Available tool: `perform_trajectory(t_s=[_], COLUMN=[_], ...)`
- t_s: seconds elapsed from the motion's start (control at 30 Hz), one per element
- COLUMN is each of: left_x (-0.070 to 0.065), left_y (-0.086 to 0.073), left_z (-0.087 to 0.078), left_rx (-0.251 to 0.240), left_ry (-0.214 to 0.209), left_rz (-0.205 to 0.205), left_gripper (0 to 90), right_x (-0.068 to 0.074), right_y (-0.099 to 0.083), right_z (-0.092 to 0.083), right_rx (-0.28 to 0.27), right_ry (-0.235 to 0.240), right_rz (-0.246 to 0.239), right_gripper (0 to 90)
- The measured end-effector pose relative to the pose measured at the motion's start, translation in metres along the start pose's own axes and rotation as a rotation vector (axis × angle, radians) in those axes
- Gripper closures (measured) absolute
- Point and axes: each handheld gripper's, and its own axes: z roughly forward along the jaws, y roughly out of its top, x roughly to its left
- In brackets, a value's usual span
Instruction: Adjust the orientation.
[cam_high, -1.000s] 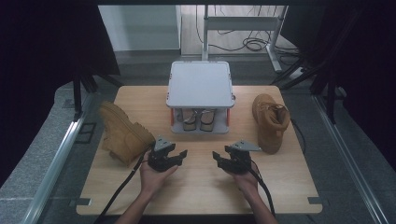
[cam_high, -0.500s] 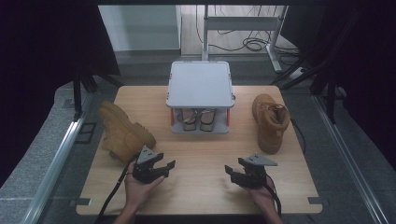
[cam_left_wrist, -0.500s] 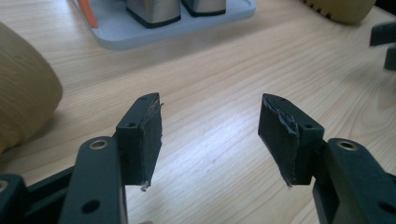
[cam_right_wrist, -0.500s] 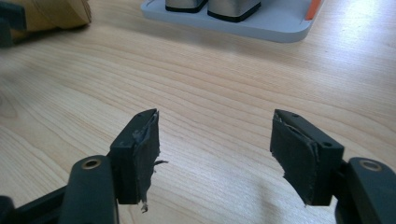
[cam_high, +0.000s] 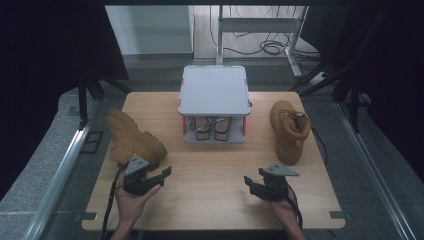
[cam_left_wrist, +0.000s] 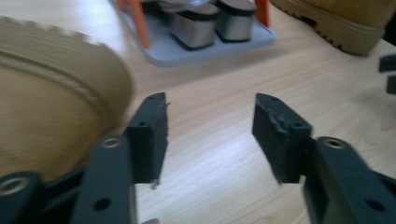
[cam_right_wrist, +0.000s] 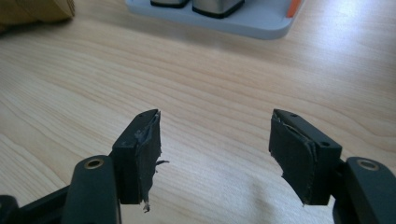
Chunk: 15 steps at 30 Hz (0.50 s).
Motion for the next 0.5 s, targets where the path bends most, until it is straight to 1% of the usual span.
perform_trajectory(t_s=[0.07,0.1,0.13,0.17,0.2,0.23,0.27,0.3,0.33,0.43,0.47,0.5], left_x=[0.007,0.007,0.011,0.014,0.018,0.023,0.023,0.026,0.028,0.035,0.038,0.039], left_y=[0.001,0.001,0.001,0.001,0.002,0.001,0.001,0.001,0.000,-0.002,-0.002,-0.003], left_z=[-0.005,-0.005,-0.007,-0.009,-0.012,-0.016,-0.016,-0.018,-0.021,-0.027,-0.029,-0.029], left_rx=[-0.008,-0.008,-0.013,-0.016,-0.018,-0.025,-0.025,-0.028,-0.030,-0.037,-0.038,-0.039], left_ry=[-0.003,-0.003,-0.012,-0.017,-0.015,-0.008,-0.008,-0.006,-0.003,0.010,0.007,0.003], left_rz=[-0.012,-0.012,-0.018,-0.022,-0.030,-0.038,-0.038,-0.045,-0.048,-0.063,-0.071,-0.076], left_gripper=[56.4,60.7,60.7,64.5,72.0,74.3,76.3,78.5,78.5,83.7,86.5,87.1], right_x=[0.000,0.000,0.000,-0.001,-0.002,-0.003,-0.003,-0.005,-0.005,-0.007,-0.009,-0.009], right_y=[-0.001,-0.001,-0.001,-0.001,-0.001,-0.001,-0.001,-0.001,-0.001,-0.001,-0.001,-0.001], right_z=[-0.001,-0.002,-0.002,-0.002,-0.004,-0.004,-0.004,-0.006,-0.006,-0.006,-0.006,-0.006], right_rx=[0.000,0.001,0.001,-0.002,-0.004,-0.006,-0.006,-0.009,-0.009,-0.008,-0.006,-0.007], right_ry=[-0.004,-0.004,-0.004,-0.007,-0.017,-0.020,-0.020,-0.032,-0.032,-0.039,-0.040,-0.043], right_rz=[-0.006,-0.001,-0.001,-0.001,0.006,0.012,0.012,0.022,0.022,0.035,0.036,0.037], right_gripper=[34.3,34.3,34.3,34.4,34.6,34.6,34.6,34.9,34.9,35.4,35.7,35.7])
